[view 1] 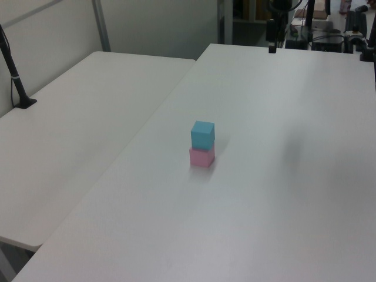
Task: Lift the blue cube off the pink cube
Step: 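Lower the gripper onto the blue cube and close on it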
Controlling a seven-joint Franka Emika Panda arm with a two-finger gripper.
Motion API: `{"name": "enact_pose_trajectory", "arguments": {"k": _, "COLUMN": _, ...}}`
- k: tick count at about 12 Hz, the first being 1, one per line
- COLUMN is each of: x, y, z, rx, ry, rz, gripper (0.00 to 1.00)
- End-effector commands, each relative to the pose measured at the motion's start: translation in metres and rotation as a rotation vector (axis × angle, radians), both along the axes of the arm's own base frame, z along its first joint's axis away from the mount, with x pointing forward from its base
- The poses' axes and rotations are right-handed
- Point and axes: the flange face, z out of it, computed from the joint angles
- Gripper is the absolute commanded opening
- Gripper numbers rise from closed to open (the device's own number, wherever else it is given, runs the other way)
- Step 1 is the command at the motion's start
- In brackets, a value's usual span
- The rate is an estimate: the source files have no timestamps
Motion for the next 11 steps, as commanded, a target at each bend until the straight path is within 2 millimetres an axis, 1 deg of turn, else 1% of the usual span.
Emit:
{"name": "enact_pose_trajectory", "arguments": {"k": 1, "x": 0.056, "y": 0.067, "z": -0.024, "rx": 0.013, "ry": -0.029, "rz": 0.097, "gripper": 1.0}}
{"name": "enact_pose_trajectory", "arguments": {"k": 2, "x": 0.073, "y": 0.094, "z": -0.037, "rx": 0.006, "ry": -0.047, "rz": 0.103, "gripper": 1.0}}
{"name": "enact_pose_trajectory", "arguments": {"k": 3, "x": 0.087, "y": 0.12, "z": -0.053, "rx": -0.003, "ry": -0.061, "rz": 0.105, "gripper": 1.0}}
{"name": "enact_pose_trajectory", "arguments": {"k": 4, "x": 0.097, "y": 0.146, "z": -0.068, "rx": -0.007, "ry": -0.081, "rz": 0.122, "gripper": 1.0}}
{"name": "enact_pose_trajectory", "arguments": {"k": 5, "x": 0.104, "y": 0.165, "z": -0.083, "rx": -0.007, "ry": -0.098, "rz": 0.137, "gripper": 1.0}}
{"name": "enact_pose_trajectory", "arguments": {"k": 6, "x": 0.109, "y": 0.191, "z": -0.102, "rx": -0.004, "ry": -0.118, "rz": 0.145, "gripper": 1.0}}
{"name": "enact_pose_trajectory", "arguments": {"k": 7, "x": 0.112, "y": 0.208, "z": -0.118, "rx": -0.005, "ry": -0.122, "rz": 0.15, "gripper": 1.0}}
{"name": "enact_pose_trajectory", "arguments": {"k": 8, "x": 0.115, "y": 0.217, "z": -0.131, "rx": -0.008, "ry": -0.128, "rz": 0.144, "gripper": 1.0}}
{"name": "enact_pose_trajectory", "arguments": {"k": 9, "x": 0.116, "y": 0.225, "z": -0.137, "rx": -0.006, "ry": -0.139, "rz": 0.142, "gripper": 1.0}}
{"name": "enact_pose_trajectory", "arguments": {"k": 10, "x": 0.117, "y": 0.231, "z": -0.147, "rx": -0.008, "ry": -0.137, "rz": 0.141, "gripper": 1.0}}
{"name": "enact_pose_trajectory", "arguments": {"k": 11, "x": 0.119, "y": 0.237, "z": -0.15, "rx": -0.006, "ry": -0.158, "rz": 0.135, "gripper": 1.0}}
